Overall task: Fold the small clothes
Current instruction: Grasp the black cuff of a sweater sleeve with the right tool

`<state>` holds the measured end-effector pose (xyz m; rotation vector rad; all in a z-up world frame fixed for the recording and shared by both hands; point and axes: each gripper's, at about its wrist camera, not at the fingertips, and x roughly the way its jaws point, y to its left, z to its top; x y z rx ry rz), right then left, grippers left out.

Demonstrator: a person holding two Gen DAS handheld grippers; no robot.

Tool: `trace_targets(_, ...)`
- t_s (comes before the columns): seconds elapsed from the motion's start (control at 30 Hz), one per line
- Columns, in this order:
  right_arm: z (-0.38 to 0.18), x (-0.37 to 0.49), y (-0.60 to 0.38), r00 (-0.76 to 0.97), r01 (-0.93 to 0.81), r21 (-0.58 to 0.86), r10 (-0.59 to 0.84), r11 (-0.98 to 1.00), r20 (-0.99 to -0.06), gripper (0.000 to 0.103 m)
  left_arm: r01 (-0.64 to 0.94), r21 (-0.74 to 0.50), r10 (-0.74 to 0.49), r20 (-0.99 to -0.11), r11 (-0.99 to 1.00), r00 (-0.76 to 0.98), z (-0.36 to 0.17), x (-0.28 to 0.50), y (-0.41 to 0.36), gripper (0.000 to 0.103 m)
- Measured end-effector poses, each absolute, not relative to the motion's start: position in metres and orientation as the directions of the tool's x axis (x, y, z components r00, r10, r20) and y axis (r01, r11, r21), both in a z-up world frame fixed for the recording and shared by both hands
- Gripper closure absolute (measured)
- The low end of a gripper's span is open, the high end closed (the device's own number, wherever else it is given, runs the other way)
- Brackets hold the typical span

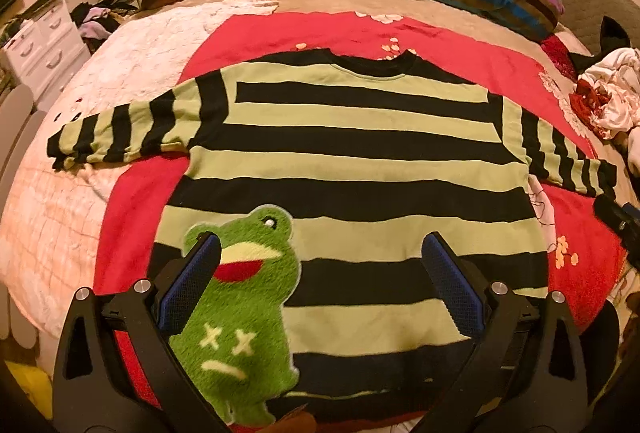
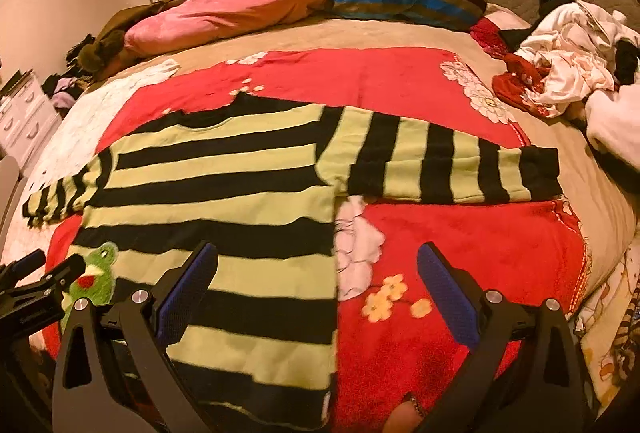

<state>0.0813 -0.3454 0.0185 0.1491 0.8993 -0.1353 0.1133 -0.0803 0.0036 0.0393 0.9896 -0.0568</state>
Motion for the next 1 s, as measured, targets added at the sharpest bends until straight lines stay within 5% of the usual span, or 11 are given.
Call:
trace_targets(0.23,0.009,0.103,-0.427,0.583,0.34,0.095,-0.131,0.936,-0.802,0.004,0.083,0.009,-0.034,-0.861,0.997,0.508,-0.014,0.134,-0.092,0.009)
trace_targets(0.57,-0.02,0.117,-0.585,0.467,0.541,-0.071,-0.369,0.838,-0.804,0.004,0.111,0.003,-0.05,-0.879,0.994,0.475,-0.026,0.168,-0.109,0.009)
trace_targets(1.0,-0.081,0.142,-0.676,0.425,0.562,0.029,-0.259,0.827,-0.867,0.004,0.124,0.027,-0.028,-0.908,0.992,0.417,-0.06,0.192,-0.126,0.009)
